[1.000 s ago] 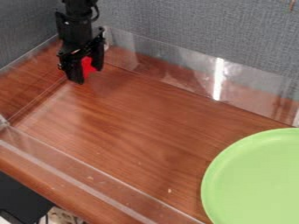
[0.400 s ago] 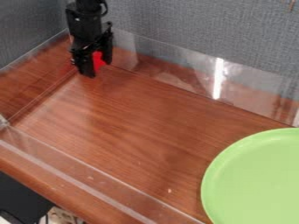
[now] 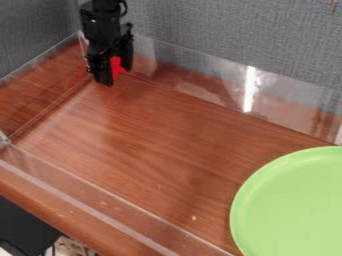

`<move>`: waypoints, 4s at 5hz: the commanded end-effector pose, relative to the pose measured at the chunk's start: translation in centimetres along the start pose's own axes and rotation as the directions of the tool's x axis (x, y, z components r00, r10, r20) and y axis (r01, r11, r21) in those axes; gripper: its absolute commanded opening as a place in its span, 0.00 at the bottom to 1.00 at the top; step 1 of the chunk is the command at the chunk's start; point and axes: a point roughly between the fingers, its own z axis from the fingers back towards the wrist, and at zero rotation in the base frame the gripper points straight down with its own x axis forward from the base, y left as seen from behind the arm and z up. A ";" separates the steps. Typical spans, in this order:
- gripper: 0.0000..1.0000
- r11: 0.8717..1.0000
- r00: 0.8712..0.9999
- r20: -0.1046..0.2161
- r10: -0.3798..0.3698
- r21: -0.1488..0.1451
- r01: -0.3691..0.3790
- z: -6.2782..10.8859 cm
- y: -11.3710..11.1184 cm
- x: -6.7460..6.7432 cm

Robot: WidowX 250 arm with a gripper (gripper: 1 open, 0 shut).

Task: Put the red object on the green plate

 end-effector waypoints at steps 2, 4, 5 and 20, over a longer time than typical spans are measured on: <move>0.00 0.999 0.999 0.038 -0.021 -0.033 0.022 1.6 -2.3 2.6; 0.00 0.999 0.999 0.042 -0.019 -0.033 0.020 0.3 -1.5 1.8; 0.00 0.999 0.999 0.043 -0.017 -0.033 0.018 -0.5 -1.2 1.3; 0.00 0.990 0.990 0.006 -0.138 0.001 0.138 1.6 -0.5 1.2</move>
